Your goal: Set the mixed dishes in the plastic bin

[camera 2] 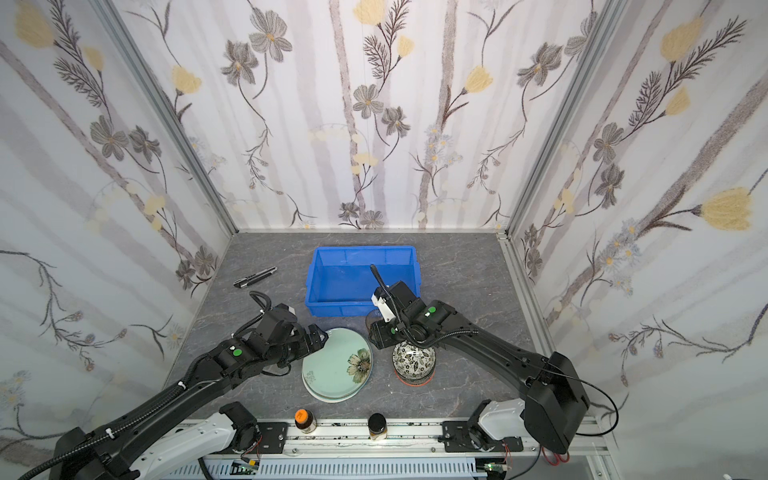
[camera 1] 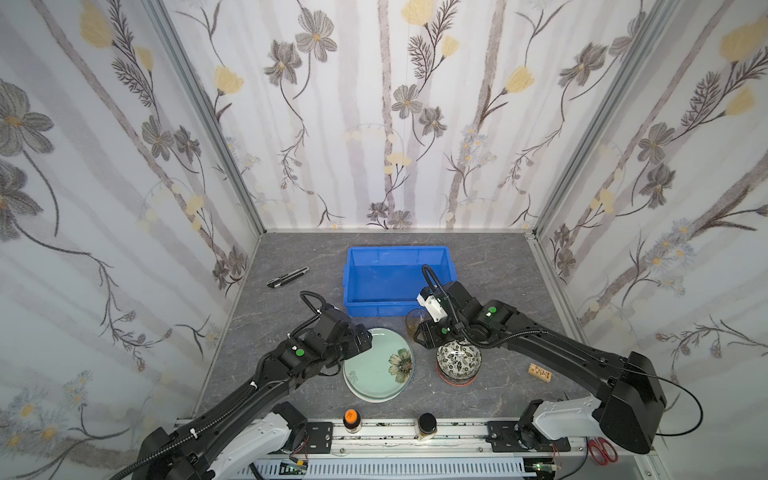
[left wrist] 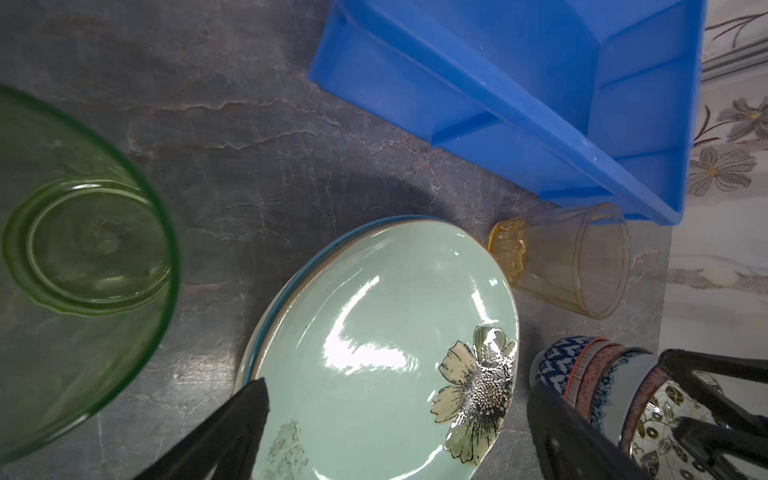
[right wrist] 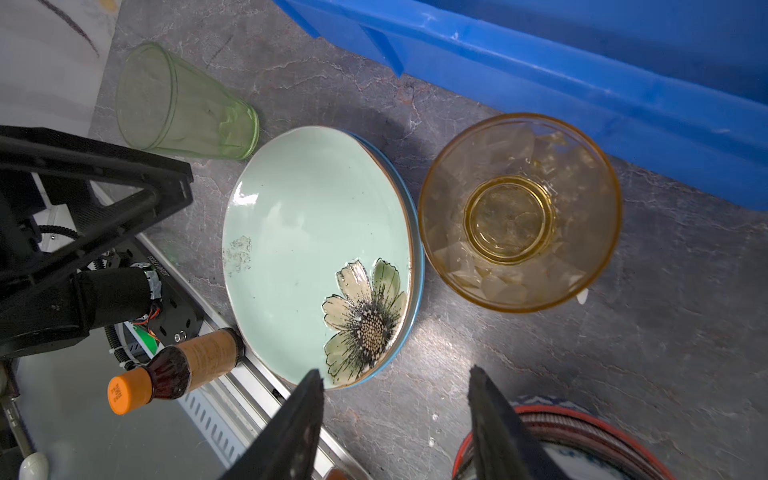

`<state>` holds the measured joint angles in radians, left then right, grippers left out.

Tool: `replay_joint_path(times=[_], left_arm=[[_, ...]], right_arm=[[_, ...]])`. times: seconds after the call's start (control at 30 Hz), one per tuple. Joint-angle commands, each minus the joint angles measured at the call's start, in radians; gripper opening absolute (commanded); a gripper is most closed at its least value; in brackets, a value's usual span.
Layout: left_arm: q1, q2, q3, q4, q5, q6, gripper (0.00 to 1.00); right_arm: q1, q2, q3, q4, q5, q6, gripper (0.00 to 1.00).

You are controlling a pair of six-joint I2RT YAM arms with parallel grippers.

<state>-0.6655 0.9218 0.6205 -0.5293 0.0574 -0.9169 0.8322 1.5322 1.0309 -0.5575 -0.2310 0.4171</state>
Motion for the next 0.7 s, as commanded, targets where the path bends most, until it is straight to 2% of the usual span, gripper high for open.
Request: replay_joint_path(times=[0.0, 0.67], left_arm=[[-0.008, 0.017, -0.004, -0.023, 0.012, -0.022, 1.0], [-0.034, 0.04, -0.047, -0.057, -0.029, -0.058, 1.0]], right_arm=[[0.016, 0.025, 0.006, 0.074, -0.048, -0.009, 0.57], [0.053, 0.079, -0.053, 0.137, -0.068, 0.02, 0.63]])
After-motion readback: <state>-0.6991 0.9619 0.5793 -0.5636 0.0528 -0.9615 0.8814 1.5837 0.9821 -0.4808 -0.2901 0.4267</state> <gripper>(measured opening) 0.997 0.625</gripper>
